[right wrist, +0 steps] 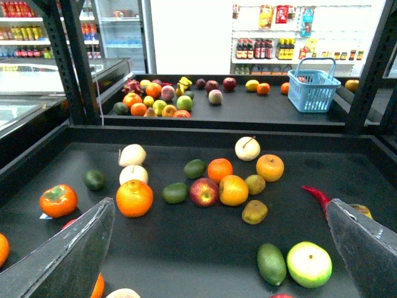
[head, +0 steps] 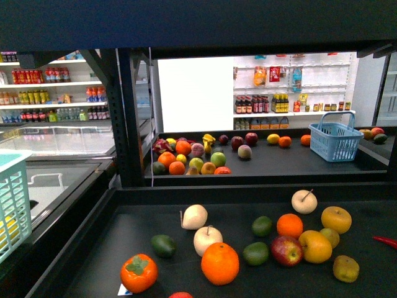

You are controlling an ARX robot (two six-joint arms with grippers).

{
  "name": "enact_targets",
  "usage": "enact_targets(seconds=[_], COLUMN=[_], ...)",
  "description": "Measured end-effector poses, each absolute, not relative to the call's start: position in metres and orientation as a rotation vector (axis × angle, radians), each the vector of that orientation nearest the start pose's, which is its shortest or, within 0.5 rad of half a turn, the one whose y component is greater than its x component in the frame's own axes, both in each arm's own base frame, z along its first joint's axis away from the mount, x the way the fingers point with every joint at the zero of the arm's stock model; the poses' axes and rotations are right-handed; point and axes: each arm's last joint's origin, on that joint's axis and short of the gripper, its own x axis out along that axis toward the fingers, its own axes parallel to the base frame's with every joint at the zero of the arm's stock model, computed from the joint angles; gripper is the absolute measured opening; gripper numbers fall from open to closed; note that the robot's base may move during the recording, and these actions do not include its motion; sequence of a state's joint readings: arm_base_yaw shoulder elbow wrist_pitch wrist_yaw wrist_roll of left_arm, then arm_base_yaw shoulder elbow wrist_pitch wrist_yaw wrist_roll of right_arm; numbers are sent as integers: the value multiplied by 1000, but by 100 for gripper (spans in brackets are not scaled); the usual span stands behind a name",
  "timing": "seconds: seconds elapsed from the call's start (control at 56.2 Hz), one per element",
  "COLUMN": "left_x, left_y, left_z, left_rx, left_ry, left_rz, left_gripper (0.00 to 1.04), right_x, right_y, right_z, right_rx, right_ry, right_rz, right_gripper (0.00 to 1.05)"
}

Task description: Pick lemon from shelf

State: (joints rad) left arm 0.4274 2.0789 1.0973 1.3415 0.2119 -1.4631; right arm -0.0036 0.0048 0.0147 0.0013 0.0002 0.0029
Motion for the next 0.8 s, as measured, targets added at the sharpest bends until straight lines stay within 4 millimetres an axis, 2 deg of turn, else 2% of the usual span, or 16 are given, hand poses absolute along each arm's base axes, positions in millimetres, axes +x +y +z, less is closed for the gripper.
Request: enact_targets(seconds=[0.285,0.32,0.801], left_x=[384,383,365], left_y=[168,168,160], left_z=[202,204,219], left_rx=[-1310,-1305,-1274], left_ry=[-404,-401,-291], left_rz=[-72,-73,62], left_gripper=[96,99,97], right_x=[97,97,97], right_y=[0,0,0], right_z=[168,168,168], right_rx=[3,3,3], right_ry=[-11,-11,-11], right_rz=[-4,-3,-4], right_gripper=[102,102,102])
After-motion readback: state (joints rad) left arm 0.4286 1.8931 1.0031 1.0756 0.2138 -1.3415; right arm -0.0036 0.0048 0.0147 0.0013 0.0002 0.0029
